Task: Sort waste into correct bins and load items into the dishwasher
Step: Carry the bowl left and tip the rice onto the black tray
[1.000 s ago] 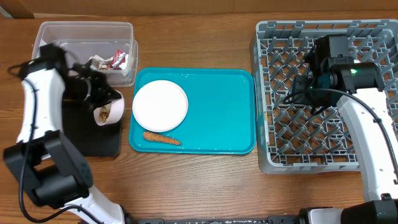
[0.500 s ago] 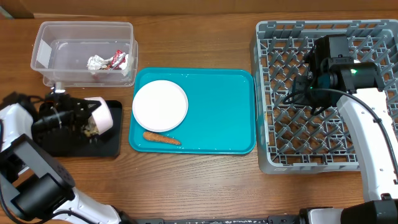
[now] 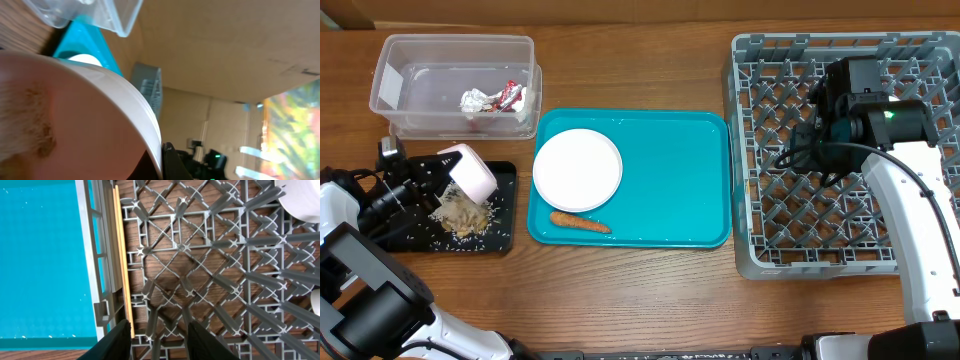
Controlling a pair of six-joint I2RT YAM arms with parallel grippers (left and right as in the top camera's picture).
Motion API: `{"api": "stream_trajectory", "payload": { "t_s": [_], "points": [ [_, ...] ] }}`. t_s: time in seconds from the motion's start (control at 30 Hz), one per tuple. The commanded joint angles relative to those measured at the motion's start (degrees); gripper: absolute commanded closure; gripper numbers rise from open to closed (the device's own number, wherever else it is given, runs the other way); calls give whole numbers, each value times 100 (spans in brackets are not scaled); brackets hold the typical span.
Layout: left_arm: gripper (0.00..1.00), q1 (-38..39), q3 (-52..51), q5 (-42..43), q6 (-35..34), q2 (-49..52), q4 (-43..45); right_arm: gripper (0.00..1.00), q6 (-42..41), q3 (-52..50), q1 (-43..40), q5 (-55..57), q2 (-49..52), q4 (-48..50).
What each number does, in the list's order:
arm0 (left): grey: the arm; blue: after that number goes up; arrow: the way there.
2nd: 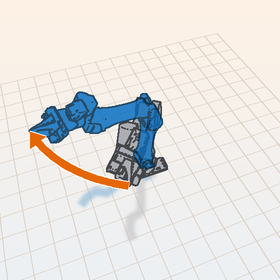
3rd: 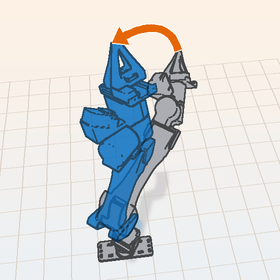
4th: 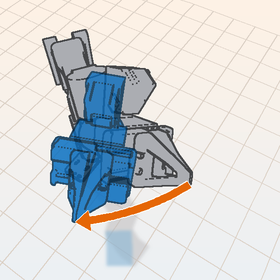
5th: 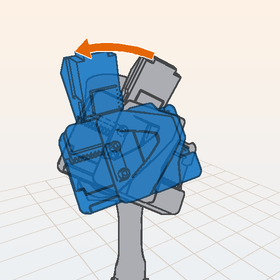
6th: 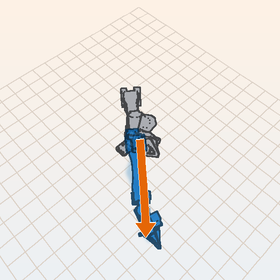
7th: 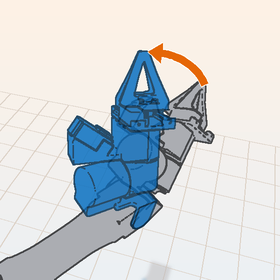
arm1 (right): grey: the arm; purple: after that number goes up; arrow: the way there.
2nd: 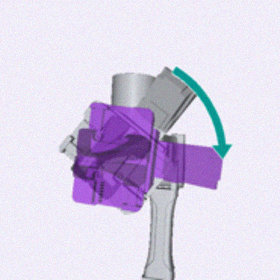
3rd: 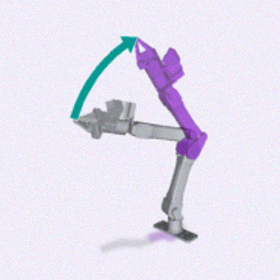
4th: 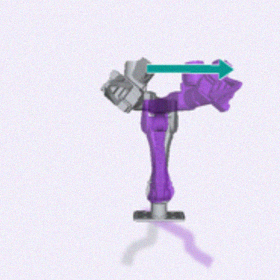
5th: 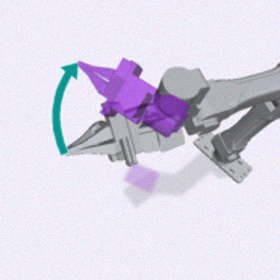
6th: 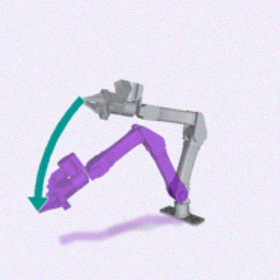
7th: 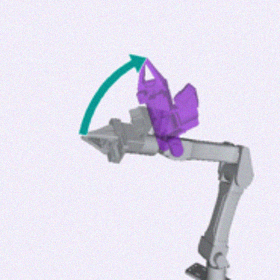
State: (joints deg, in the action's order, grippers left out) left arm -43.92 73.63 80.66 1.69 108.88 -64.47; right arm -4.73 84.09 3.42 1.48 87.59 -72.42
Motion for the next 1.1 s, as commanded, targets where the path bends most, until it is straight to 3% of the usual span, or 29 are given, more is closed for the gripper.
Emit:
{"api": "stream_trajectory", "payload": {
  "t_s": [0.0,1.07],
  "points": [
    [96,-11,-31,636,-323,20,0,60,-37,101,-13,-28,-20,11],
    [96,-22,-28,994,-748,20,-275,60,-37,101,-13,-28,-20,11]
  ]
}}
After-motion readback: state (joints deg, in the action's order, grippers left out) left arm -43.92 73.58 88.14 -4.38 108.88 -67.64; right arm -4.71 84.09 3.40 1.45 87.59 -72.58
